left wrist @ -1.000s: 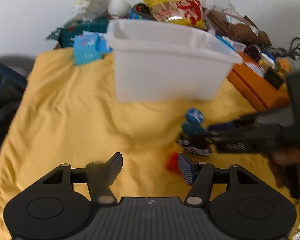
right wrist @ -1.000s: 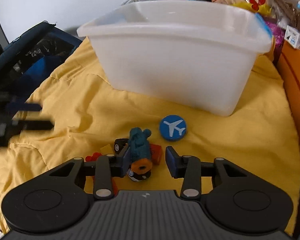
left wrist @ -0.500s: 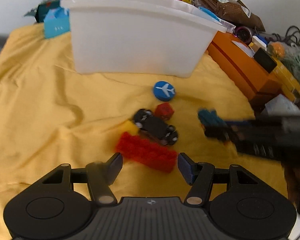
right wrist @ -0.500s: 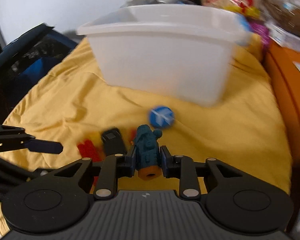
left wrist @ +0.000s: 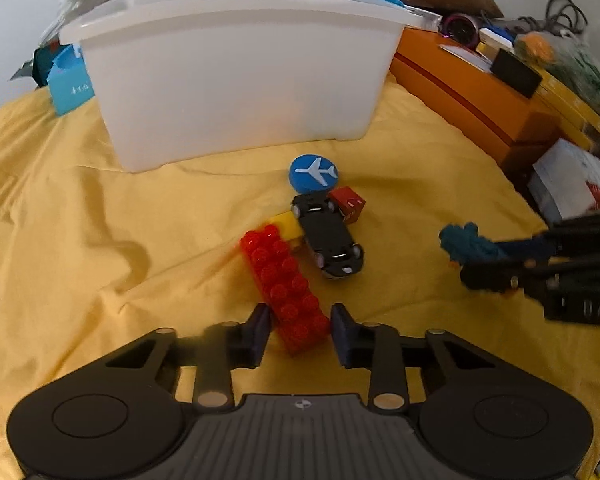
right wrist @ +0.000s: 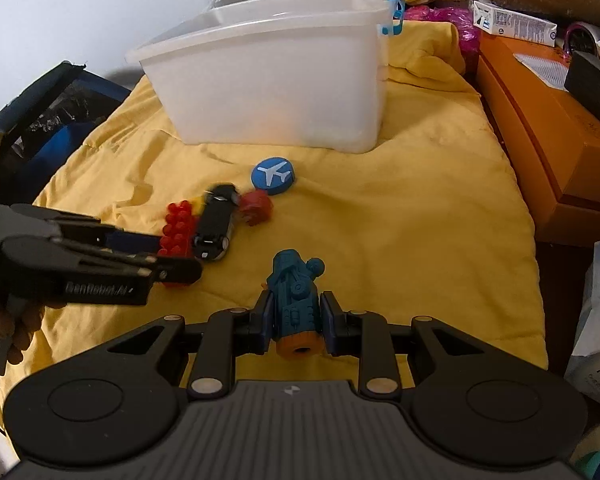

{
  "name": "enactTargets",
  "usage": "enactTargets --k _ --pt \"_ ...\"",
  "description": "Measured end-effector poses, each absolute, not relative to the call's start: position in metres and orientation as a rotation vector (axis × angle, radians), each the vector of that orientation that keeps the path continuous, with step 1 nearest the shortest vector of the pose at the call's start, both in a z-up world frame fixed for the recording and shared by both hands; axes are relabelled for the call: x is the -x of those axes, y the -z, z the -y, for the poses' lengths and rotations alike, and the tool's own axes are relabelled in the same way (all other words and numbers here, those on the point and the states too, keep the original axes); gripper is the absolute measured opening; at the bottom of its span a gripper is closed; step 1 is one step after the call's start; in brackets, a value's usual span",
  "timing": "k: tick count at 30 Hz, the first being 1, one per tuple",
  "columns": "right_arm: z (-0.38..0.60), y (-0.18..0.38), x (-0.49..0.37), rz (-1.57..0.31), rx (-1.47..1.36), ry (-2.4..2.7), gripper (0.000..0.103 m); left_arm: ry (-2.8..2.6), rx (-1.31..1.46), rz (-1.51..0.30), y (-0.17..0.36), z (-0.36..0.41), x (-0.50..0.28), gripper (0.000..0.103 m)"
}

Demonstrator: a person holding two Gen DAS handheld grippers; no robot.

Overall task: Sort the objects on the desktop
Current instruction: 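Grasp the red Lego brick with the left tool while the right tool grasps the teal figure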

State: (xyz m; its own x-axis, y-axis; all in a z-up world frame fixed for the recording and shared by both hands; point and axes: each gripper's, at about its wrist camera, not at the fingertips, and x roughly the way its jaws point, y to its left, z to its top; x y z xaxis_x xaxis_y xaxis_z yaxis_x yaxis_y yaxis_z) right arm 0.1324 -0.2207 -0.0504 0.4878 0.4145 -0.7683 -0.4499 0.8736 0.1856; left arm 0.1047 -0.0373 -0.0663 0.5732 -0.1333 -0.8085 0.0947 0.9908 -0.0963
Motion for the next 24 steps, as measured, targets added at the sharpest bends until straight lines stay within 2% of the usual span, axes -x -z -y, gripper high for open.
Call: enactTargets --k 4,5,6,8,10,11,12,18,24 --pt "0.220 0.052 -0.132 -0.928 0.037 -0.532 0.028 0.110 0.043 -0.949 0.063 0.028 -0.100 0.033" --pt "0.219 0.052 -0.132 -0.930 0.036 -0.534 0.028 0.099 0.037 -0.942 0.062 0.028 -0.100 0.037" --pt "0.218 0.052 -0.131 -0.931 0.037 -0.535 0.028 0.087 0.033 -0.940 0.062 0.027 -0.101 0.047" --pt "0.215 0.051 -0.130 -0.931 0.039 -0.542 0.028 0.070 0.055 -0.928 0.061 0.026 -0.106 0.053" --pt "0.211 0.050 -0.130 -0.930 0.043 -0.548 0.028 0.086 0.090 -0.925 0.062 0.024 -0.111 0.052" --pt "0.209 0.049 -0.130 -0.930 0.044 -0.550 0.028 0.095 0.092 -0.926 0.063 0.024 -0.113 0.047" --pt "0.207 0.048 -0.129 -0.928 0.045 -0.551 0.028 0.104 0.087 -0.926 0.064 0.026 -0.115 0.031" --pt "0.201 0.041 -0.126 -0.909 0.037 -0.551 0.028 0.111 0.053 -0.898 0.057 0.022 -0.101 0.028" --pt "0.207 0.024 -0.128 -0.861 -0.013 -0.530 0.028 0.096 0.094 -0.811 0.017 0.002 -0.084 0.028"
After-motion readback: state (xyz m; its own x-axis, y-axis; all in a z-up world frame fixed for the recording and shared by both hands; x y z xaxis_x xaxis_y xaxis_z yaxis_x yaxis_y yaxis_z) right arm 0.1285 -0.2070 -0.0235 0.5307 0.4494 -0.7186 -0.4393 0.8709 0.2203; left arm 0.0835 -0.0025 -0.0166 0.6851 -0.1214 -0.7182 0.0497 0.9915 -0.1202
